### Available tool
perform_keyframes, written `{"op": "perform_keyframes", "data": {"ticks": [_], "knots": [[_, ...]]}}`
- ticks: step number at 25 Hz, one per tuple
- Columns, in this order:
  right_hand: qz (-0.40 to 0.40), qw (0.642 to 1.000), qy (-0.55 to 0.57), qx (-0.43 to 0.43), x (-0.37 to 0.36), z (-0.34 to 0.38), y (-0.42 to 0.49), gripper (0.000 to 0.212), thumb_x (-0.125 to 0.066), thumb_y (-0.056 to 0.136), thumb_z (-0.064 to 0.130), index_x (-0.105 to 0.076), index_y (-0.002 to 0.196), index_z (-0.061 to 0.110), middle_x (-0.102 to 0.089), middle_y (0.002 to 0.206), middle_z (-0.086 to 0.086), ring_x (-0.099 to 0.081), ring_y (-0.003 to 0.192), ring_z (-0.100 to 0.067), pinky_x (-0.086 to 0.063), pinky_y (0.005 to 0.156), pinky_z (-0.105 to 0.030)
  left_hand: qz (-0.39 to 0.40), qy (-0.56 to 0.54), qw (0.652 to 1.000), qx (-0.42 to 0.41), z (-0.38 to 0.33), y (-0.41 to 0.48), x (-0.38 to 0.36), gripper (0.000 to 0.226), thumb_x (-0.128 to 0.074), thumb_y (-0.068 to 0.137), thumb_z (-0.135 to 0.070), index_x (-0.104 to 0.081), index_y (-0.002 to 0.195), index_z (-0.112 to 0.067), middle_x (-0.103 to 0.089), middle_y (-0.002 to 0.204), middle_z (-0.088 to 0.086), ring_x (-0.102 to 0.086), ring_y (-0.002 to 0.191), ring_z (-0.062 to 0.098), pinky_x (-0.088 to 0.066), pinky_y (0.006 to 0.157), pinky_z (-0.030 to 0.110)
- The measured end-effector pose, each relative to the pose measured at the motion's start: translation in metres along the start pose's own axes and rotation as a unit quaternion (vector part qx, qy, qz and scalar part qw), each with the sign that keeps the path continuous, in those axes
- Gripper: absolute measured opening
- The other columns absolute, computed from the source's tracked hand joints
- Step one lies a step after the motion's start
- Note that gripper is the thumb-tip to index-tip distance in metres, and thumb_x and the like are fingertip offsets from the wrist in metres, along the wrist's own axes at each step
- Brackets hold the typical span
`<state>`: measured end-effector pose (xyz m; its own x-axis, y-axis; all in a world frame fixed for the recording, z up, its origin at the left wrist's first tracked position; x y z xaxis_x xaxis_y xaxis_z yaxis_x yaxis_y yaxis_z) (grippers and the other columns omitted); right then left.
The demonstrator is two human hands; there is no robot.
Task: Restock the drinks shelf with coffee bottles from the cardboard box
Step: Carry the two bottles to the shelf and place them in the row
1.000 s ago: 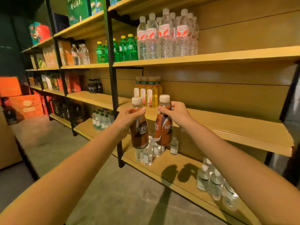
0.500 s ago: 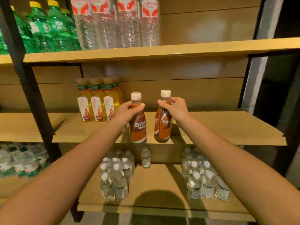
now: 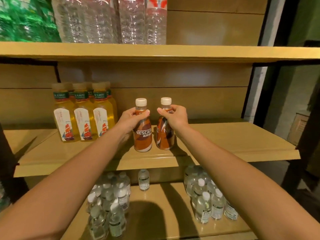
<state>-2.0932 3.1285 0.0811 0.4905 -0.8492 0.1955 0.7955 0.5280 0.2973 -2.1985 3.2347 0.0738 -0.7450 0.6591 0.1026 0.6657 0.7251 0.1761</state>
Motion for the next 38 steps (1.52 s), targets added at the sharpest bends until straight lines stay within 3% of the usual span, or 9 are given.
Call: {"op": "perform_keyframes", "data": {"ticks": [4,7,11,15,19,24,28,32,38], "knots": [[0.001,1.0,-0.008,0.017,-0.005,-0.003,0.006,0.046,-0.07,0.081,0.031,-0.054,0.119,0.011,-0.061,0.12,-0.007,-0.058,0.113,-0.022,-0.045,0.091,-0.034,0.037,0.011,0.999,-0.015,0.005,0.013,0.003,0.047,-0.063,0.086,-0.029,-0.048,0.129,-0.02,-0.06,0.122,0.003,-0.054,0.116,0.025,-0.044,0.095,0.039],[0.122,0.992,-0.019,-0.019,0.015,-0.028,0.005,0.073,-0.072,0.079,0.028,-0.034,0.139,0.012,-0.051,0.135,-0.006,-0.05,0.122,-0.021,-0.042,0.098,-0.034,0.04,0.073,0.996,-0.032,0.02,0.005,0.007,0.064,-0.067,0.082,-0.03,-0.038,0.138,-0.021,-0.052,0.126,-0.001,-0.049,0.117,0.017,-0.04,0.099,0.038],[0.246,0.964,-0.096,-0.044,0.029,-0.07,-0.016,0.078,-0.072,0.08,0.018,-0.027,0.144,0.019,-0.046,0.14,-0.002,-0.048,0.115,-0.013,-0.048,0.077,-0.017,-0.012,0.225,0.974,-0.006,0.063,-0.019,0.008,0.078,-0.078,0.069,-0.038,-0.041,0.134,-0.016,-0.056,0.128,0.003,-0.054,0.108,0.016,-0.044,0.089,0.03],[0.124,0.978,-0.167,0.01,0.013,-0.082,-0.017,0.059,-0.077,0.074,0.029,-0.049,0.126,0.019,-0.061,0.123,0.001,-0.057,0.113,-0.016,-0.05,0.094,-0.036,-0.082,0.347,0.933,-0.044,0.083,-0.018,0.006,0.062,-0.074,0.069,-0.051,-0.055,0.117,-0.016,-0.065,0.117,0.005,-0.059,0.103,0.021,-0.05,0.086,0.036],[0.034,0.958,-0.281,0.037,0.001,-0.084,-0.02,0.063,-0.077,0.068,0.048,-0.048,0.116,0.019,-0.063,0.115,0.002,-0.06,0.105,-0.017,-0.05,0.088,-0.034,-0.068,0.348,0.934,-0.054,0.085,-0.014,0.007,0.064,-0.071,0.072,-0.052,-0.054,0.123,-0.018,-0.063,0.122,0.005,-0.059,0.107,0.023,-0.05,0.091,0.041],[0.044,0.946,-0.315,0.055,0.0,-0.085,-0.017,0.066,-0.073,0.07,0.054,-0.046,0.119,0.017,-0.061,0.119,-0.002,-0.057,0.11,-0.021,-0.047,0.095,-0.039,-0.042,0.378,0.923,-0.057,0.085,-0.009,0.008,0.063,-0.066,0.078,-0.051,-0.05,0.129,-0.016,-0.061,0.126,0.007,-0.057,0.112,0.025,-0.048,0.095,0.041],[0.066,0.912,-0.397,0.084,-0.004,-0.092,-0.014,0.059,-0.057,0.079,0.062,-0.054,0.115,0.016,-0.062,0.119,-0.004,-0.052,0.113,-0.024,-0.04,0.095,-0.036,-0.015,0.486,0.87,-0.078,0.088,-0.002,0.01,0.064,-0.047,0.082,-0.066,-0.049,0.127,-0.022,-0.06,0.125,0.003,-0.056,0.111,0.022,-0.045,0.096,0.041],[0.099,0.884,-0.446,0.101,-0.006,-0.094,0.001,0.063,-0.049,0.082,0.066,-0.055,0.117,0.014,-0.06,0.122,-0.006,-0.049,0.118,-0.025,-0.036,0.1,-0.04,-0.008,0.547,0.834,-0.077,0.088,0.011,0.004,0.067,-0.039,0.084,-0.068,-0.046,0.131,-0.02,-0.054,0.133,0.003,-0.047,0.123,0.021,-0.033,0.108,0.044],[0.123,0.869,-0.471,0.089,-0.017,-0.104,0.042,0.069,-0.045,0.083,0.067,-0.048,0.127,0.014,-0.054,0.129,-0.007,-0.047,0.122,-0.026,-0.034,0.105,-0.043,0.006,0.567,0.822,-0.046,0.094,0.05,0.001,0.073,-0.034,0.084,-0.07,-0.038,0.138,-0.021,-0.046,0.142,0.003,-0.04,0.132,0.023,-0.026,0.113,0.043]]}}
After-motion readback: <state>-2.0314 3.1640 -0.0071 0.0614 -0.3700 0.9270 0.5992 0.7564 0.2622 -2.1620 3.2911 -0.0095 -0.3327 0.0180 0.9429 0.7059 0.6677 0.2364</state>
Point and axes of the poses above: each hand's wrist, its own y-axis towards the middle knuckle, its own x-axis out of the back of the hand, z = x × y, the point moved 1 cm from there along y, towards the middle knuckle
